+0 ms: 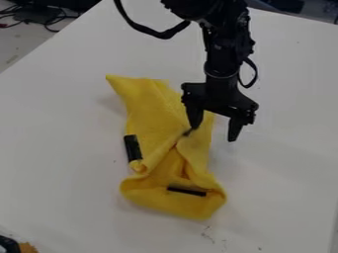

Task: Unfold the cloth from left to right

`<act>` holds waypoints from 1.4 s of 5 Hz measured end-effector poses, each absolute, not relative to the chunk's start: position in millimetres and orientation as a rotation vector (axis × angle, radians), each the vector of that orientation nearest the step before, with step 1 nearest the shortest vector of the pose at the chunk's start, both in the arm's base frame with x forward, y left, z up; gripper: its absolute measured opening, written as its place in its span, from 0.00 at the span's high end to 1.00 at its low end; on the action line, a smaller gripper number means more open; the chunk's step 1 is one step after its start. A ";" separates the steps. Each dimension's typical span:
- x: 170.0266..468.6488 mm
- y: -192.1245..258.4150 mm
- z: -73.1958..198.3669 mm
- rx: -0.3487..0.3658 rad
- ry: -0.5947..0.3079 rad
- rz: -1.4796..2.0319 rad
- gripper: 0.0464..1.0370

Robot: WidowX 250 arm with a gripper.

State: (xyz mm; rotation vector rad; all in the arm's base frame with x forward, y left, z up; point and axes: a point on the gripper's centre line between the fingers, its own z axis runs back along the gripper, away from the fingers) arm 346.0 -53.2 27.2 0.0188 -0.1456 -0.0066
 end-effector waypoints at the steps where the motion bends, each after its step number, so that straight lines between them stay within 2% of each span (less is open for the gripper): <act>1: 356.6 -50.4 45.6 0.092 -0.145 -0.024 0.04; 2: 359.5 -57.8 52.4 0.124 -0.155 -0.046 0.04; 3: 364.0 -52.1 51.5 0.082 -0.167 -0.041 0.04; 5: 364.3 -29.9 14.2 0.013 -0.120 -0.004 0.04; 6: 364.1 -26.1 9.2 0.007 -0.111 -0.009 0.10; 7: 362.9 -24.2 9.5 0.029 -0.103 -0.010 0.38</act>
